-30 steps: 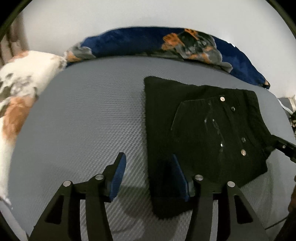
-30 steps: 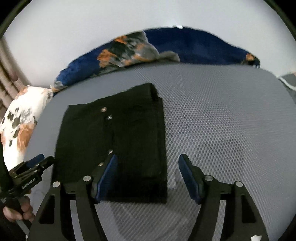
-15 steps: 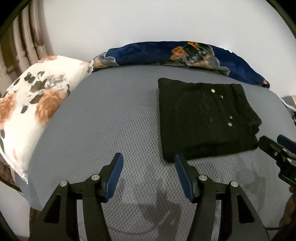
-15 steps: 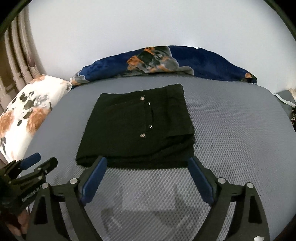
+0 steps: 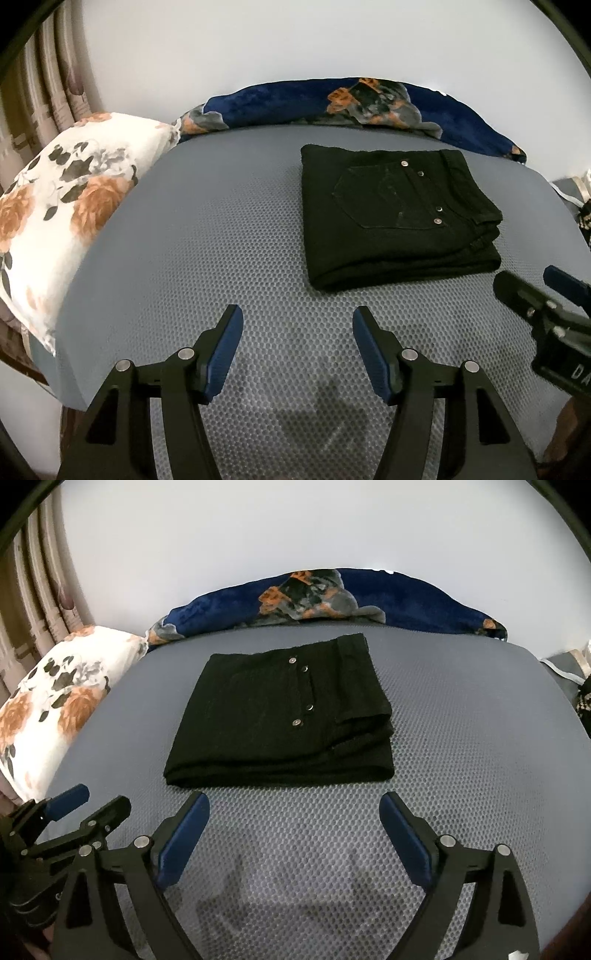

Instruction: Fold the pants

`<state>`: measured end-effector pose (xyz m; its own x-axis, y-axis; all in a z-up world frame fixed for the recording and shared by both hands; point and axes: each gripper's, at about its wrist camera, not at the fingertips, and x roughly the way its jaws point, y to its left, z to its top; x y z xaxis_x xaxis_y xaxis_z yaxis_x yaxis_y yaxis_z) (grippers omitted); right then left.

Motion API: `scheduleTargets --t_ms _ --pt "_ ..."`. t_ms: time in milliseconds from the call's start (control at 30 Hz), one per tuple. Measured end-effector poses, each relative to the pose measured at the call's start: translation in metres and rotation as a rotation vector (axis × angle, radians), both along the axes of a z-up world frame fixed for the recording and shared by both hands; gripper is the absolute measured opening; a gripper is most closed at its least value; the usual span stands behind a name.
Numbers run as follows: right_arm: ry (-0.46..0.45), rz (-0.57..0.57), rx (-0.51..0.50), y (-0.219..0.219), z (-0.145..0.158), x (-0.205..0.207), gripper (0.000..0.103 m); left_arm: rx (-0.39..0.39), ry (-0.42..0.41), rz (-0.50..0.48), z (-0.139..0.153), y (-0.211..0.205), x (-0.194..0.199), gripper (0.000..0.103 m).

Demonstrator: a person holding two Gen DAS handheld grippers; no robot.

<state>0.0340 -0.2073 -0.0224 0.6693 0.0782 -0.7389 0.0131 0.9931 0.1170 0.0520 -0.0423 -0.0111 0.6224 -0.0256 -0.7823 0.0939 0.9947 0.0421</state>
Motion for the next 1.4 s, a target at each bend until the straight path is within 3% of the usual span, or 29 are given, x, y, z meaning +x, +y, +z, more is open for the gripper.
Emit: scheduleTargets --t_ms 600,1400 --pt "0.015 0.008 -0.009 0.007 -0.004 -0.003 0.092 0.024 -0.031 0.004 0.005 -0.002 -0.007 0.062" --pt "0.039 0.006 -0.009 0.009 -0.011 0.000 0.092 0.028 -0.009 0.000 -0.002 -0.005 -0.005 0.062"
